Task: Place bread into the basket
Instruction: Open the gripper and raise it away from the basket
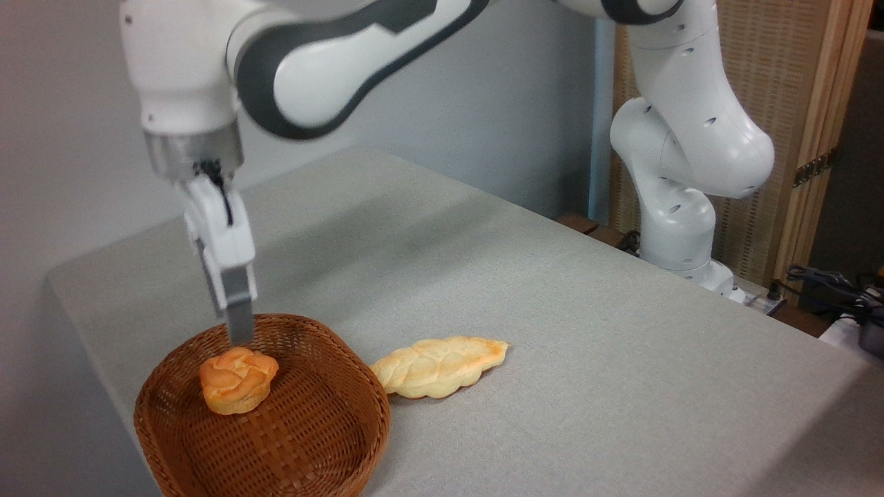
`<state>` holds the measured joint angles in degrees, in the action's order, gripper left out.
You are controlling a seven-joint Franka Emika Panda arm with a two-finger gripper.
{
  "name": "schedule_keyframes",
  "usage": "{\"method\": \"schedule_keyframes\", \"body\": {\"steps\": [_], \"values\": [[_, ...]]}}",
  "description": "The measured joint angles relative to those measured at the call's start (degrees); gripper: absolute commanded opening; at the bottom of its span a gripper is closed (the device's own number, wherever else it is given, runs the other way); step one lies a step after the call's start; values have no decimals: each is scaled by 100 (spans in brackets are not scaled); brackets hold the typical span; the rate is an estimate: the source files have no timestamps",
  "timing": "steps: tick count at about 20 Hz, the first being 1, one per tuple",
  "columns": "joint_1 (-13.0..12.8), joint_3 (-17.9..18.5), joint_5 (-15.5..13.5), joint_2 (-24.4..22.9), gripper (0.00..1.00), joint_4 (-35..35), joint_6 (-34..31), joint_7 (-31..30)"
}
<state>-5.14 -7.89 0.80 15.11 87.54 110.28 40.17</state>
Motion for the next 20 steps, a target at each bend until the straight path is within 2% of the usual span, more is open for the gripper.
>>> {"method": "schedule_keyframes", "body": {"steps": [5, 9, 12, 16, 20], "values": [[134, 227, 0, -853, 100, 104, -1132, 6], [160, 403, 0, -1393, 100, 421, -1545, 7], [169, 492, -56, -1547, 100, 521, -1773, -1], [186, 771, -365, -1550, 100, 480, -1790, -7], [198, 876, -404, -1550, 100, 460, -1790, -6]]}}
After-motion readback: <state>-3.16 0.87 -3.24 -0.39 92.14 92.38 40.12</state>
